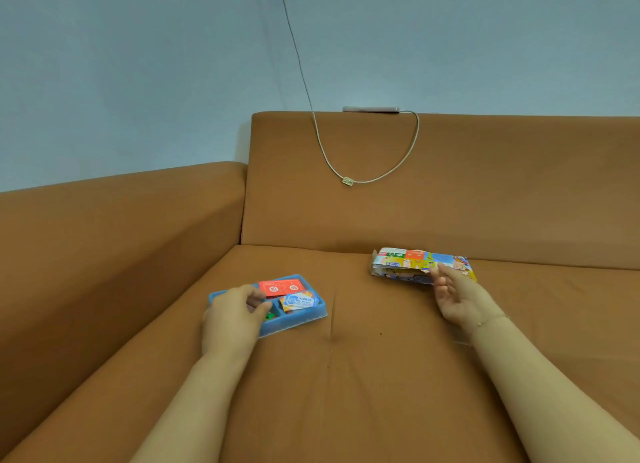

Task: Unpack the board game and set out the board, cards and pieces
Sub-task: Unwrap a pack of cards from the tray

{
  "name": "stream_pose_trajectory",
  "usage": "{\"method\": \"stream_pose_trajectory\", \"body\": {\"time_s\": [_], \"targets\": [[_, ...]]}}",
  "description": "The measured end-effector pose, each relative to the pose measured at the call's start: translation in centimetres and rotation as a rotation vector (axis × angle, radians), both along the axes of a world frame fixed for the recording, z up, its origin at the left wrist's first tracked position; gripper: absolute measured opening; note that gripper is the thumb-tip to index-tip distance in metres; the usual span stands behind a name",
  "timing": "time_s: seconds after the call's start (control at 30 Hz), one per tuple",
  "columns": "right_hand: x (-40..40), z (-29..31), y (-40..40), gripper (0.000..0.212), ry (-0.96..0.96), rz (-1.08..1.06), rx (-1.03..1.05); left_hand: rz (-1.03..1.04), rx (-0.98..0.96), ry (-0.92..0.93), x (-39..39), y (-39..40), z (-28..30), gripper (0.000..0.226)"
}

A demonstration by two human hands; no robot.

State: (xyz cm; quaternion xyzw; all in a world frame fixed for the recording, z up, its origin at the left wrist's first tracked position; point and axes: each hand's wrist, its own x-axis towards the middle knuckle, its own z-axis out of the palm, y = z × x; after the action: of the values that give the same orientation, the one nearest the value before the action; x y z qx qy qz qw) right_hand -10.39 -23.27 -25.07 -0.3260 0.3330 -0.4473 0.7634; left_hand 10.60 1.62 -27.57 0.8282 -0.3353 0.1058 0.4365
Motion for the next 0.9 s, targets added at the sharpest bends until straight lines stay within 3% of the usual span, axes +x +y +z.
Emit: {"method": "stream_pose_trajectory", "body": {"time_s": [0.1,0.2,0.23,0.3,0.4,0.57,0.63,0.9], "targets": [[-0.3,0.1,-0.2,0.008,-0.217,-0.062,0.097,-0.127,-0.018,0.019,-0.1,-0.4,-0.1,0.004],[-0.2,-0.4,1.1,0.006,-0.195,-0.090,0.090,-0.243,0.015,0.019,-0.5,-0.9,-0.2,0.002],[-0.2,-0.6,1.7,0.014,-0.168,-0.105,0.068,-0.270,0.022,0.021,-0.6,-0.9,-0.2,0.002],[-0.3,-0.6,3.0,0.018,-0.043,-0.156,-0.027,-0.302,0.033,0.019,-0.9,-0.8,-0.2,0.007],[0.4,-0.8,6.0,0.014,0.322,-0.152,-0.317,-0.314,0.022,0.029,-1.0,-0.6,-0.1,0.012],[3.0,-1.0,11.0,0.002,0.741,0.253,-0.757,-0.317,0.022,0.012,-1.4,-0.5,0.1,0.014],[3.4,-1.2,11.4,0.013,0.898,0.296,-0.953,-0.286,0.019,-0.018,-1.4,-0.4,0.2,0.011],[2.6,-1.5,10.0,0.040,0.937,0.418,-1.339,-0.279,0.038,-0.124,-2.1,-0.1,1.3,0.035]]}}
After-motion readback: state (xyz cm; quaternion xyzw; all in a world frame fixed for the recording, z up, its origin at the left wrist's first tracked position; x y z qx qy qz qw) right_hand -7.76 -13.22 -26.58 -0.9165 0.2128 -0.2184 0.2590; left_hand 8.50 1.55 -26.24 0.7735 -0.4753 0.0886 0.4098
